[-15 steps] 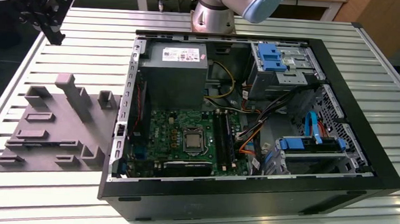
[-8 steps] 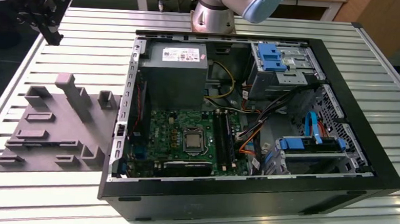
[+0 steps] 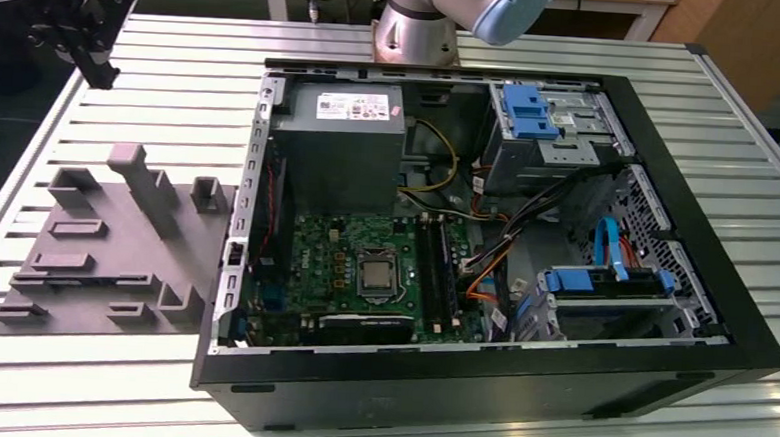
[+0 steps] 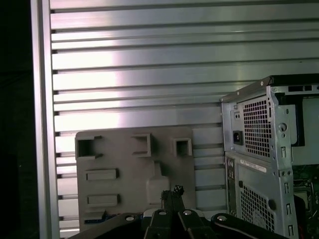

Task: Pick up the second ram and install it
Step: 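Reach for the second ram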

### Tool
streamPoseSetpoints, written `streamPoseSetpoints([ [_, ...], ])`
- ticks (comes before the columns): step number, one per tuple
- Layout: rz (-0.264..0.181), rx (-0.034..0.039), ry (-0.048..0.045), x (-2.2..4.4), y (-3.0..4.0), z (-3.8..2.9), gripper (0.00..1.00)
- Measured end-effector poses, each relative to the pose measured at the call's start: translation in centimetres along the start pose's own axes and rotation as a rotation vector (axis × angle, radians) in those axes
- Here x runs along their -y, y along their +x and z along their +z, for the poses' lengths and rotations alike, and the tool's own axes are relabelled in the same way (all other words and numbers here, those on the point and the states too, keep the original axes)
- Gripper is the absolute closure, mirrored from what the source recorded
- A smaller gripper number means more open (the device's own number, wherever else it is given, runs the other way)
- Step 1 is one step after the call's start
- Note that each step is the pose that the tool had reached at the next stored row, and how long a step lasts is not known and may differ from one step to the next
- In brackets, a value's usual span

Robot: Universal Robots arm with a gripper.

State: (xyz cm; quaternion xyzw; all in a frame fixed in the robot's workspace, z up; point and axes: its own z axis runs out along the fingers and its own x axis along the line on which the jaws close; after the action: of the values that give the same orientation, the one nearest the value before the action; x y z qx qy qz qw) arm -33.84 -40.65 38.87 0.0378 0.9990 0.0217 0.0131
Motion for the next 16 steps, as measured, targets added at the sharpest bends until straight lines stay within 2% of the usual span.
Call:
streamPoseSetpoints([
  [16, 0.000, 0.0000, 0.0000, 0.24, 0.60, 0.02, 0.89],
])
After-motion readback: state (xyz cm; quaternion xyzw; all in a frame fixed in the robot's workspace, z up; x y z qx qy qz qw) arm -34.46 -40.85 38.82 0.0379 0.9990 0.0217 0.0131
